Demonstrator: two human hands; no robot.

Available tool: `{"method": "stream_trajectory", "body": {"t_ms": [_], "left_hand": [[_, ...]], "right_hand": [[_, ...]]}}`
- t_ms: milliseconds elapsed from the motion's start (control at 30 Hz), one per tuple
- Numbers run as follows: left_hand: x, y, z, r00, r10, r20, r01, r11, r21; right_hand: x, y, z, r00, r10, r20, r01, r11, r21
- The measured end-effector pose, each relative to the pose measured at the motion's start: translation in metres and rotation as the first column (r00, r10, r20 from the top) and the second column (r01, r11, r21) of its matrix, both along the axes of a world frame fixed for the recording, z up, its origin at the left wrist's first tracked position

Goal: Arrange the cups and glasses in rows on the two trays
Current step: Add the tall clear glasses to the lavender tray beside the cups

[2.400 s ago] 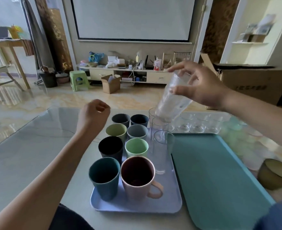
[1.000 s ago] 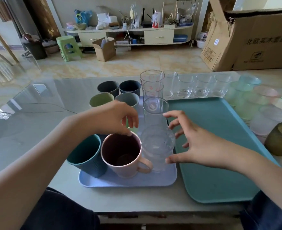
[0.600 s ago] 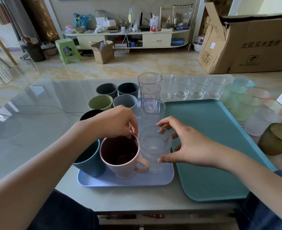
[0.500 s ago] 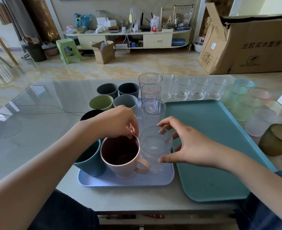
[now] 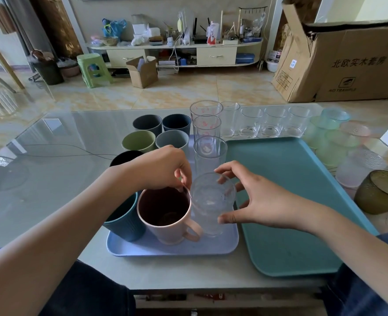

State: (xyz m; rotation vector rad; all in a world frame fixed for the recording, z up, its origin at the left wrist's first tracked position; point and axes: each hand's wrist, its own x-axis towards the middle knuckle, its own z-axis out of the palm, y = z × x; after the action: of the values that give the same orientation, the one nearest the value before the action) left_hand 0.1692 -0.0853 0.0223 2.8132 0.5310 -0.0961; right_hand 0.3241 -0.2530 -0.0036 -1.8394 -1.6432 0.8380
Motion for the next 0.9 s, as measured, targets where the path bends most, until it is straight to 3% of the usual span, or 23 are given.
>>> {"method": "stream_trajectory", "body": {"t_ms": [267, 367, 467, 600, 733, 833, 900], "left_hand": [[-0.012, 0.010, 0.013, 0.984, 0.099, 0.151, -0.076, 0.985, -0.152], [-0.027, 0.021, 0.018, 0.939, 0.220, 0.265, -0.162, 0.961, -0.225], [-0.047, 0.038, 0.017, 0.848, 0.403, 0.344, -0.336, 0.911, -0.239], [-0.077, 0.059, 0.003, 0.681, 0.650, 0.337, -0.578, 0.760, -0.297], [-0.107, 0.065, -0.027, 0.493, 0.842, 0.221, -0.720, 0.537, -0.439], [-0.125, 0.059, -0.037, 0.338, 0.925, 0.173, -0.617, 0.357, -0.702], [-0.131, 0.054, -0.038, 0.362, 0.917, 0.168, -0.519, 0.348, -0.781]], "right_hand": [[0.021, -0.003, 0.010, 0.999, -0.032, -0.001, 0.031, 0.993, -0.116], [0.032, -0.005, 0.010, 0.998, -0.048, 0.028, 0.052, 0.981, -0.189], [0.033, -0.009, 0.002, 0.995, -0.010, 0.102, 0.049, 0.922, -0.384], [0.011, -0.012, -0.017, 0.990, 0.060, 0.127, 0.028, 0.801, -0.599], [-0.009, -0.010, -0.033, 0.986, 0.018, 0.164, 0.083, 0.802, -0.591], [-0.017, -0.008, -0.038, 0.980, -0.021, 0.199, 0.134, 0.809, -0.572], [-0.019, -0.007, -0.039, 0.980, -0.055, 0.190, 0.157, 0.801, -0.577]]}}
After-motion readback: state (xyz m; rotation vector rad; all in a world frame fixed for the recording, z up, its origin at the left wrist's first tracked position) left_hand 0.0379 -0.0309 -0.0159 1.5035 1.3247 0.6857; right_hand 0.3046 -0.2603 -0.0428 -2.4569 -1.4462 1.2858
